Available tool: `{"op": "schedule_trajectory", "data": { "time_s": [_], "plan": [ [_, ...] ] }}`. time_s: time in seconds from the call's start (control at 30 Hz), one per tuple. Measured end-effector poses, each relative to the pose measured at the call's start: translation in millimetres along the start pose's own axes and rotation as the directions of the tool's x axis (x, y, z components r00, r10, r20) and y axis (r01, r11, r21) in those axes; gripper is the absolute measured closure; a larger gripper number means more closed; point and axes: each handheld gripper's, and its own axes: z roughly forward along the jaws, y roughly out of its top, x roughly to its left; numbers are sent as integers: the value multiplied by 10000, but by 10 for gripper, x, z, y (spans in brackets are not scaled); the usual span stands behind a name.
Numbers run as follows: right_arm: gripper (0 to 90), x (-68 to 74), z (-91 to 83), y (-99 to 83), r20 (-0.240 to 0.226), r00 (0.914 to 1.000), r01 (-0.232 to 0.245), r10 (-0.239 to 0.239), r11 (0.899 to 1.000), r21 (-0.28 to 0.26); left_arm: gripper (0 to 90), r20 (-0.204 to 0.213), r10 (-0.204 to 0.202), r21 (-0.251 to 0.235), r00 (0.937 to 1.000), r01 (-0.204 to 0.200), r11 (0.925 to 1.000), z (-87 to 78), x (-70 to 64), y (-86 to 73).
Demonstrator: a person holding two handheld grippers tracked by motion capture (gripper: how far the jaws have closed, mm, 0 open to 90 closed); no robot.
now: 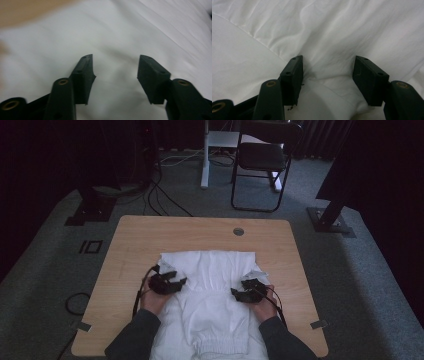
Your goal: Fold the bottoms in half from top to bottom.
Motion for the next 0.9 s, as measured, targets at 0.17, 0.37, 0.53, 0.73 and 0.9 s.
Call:
{"op": "schedule_trajectory", "data": {
  "time_s": [0.17,0.37,0.53,0.73,0.9],
  "plan": [
    [408,0,2,-8,14,10000,-5,5,10000,-78,260,-1240,-789,252,9891,827,9963,247,466,250],
    [408,-6,-1,-22,-6,10000,16,-16,9999,-162,183,-1626,-1230,1128,9790,1423,9834,601,733,201],
    [409,-11,-2,-22,-33,10000,21,-22,9999,-151,218,-1266,-1297,1163,9834,1445,9826,637,741,159],
    [442,-163,-77,59,-503,9984,-264,243,9987,-425,549,-591,-1042,1236,9928,1109,9861,609,712,167],
    [389,-644,-182,411,193,9897,-1382,1418,9820,-1288,718,-164,-1207,1221,9925,1218,9850,621,720,168]
  ]
}}
